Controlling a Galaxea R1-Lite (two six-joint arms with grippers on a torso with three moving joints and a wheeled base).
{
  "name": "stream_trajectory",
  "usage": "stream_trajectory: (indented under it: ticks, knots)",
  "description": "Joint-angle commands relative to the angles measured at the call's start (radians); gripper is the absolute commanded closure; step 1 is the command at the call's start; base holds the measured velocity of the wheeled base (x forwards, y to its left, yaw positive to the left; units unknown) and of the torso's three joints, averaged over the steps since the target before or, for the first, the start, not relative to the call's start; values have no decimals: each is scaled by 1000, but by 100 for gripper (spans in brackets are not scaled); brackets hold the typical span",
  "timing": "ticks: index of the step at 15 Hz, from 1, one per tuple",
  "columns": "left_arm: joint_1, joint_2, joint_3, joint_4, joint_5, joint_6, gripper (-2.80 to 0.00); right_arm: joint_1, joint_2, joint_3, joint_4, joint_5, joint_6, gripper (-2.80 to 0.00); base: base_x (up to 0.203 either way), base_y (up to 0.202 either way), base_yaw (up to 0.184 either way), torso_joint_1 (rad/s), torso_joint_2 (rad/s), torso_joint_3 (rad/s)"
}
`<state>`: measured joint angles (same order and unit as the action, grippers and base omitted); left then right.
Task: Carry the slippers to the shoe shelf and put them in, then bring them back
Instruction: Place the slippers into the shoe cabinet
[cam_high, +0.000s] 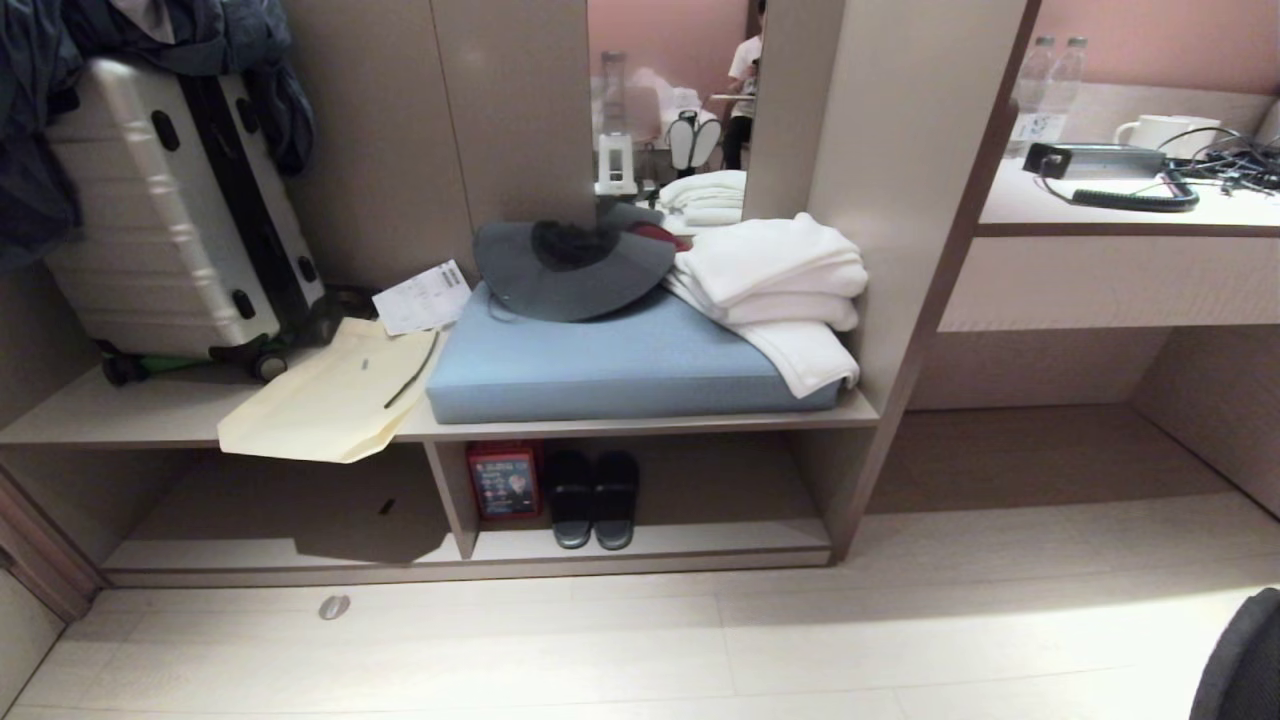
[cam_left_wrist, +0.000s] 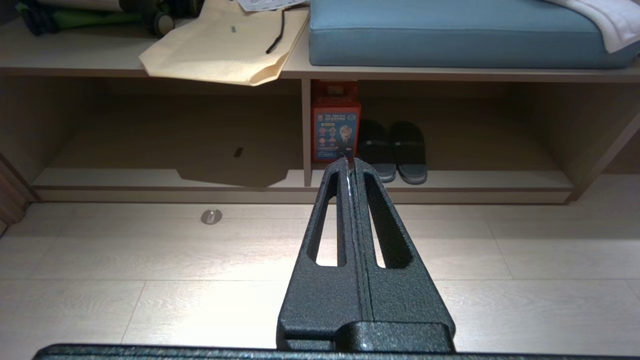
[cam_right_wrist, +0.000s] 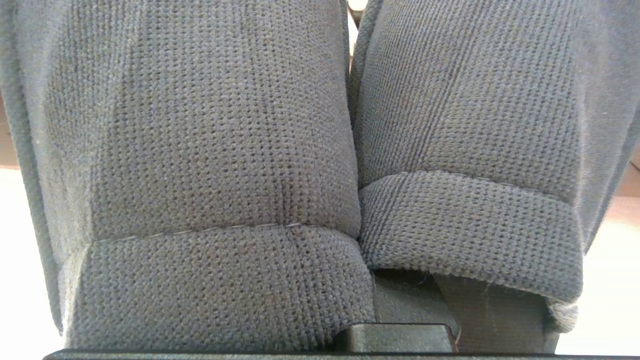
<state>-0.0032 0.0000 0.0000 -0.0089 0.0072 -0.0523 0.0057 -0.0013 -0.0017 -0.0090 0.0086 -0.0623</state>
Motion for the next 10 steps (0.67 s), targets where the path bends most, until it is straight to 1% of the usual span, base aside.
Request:
stream_trajectory:
  ticks: [1, 5, 10]
  knots:
    - [0, -2, 0, 0, 0, -1, 0, 0, 1, 0, 0, -1, -1, 0, 0, 0, 0, 0, 0, 0]
    - [0, 0, 0, 0, 0, 2, 0, 0, 1, 0, 0, 1, -1, 0, 0, 0, 0, 1, -1, -9]
    - [0, 0, 0, 0, 2, 2, 0, 0, 1, 0, 0, -1, -1, 0, 0, 0, 0, 2, 2, -172]
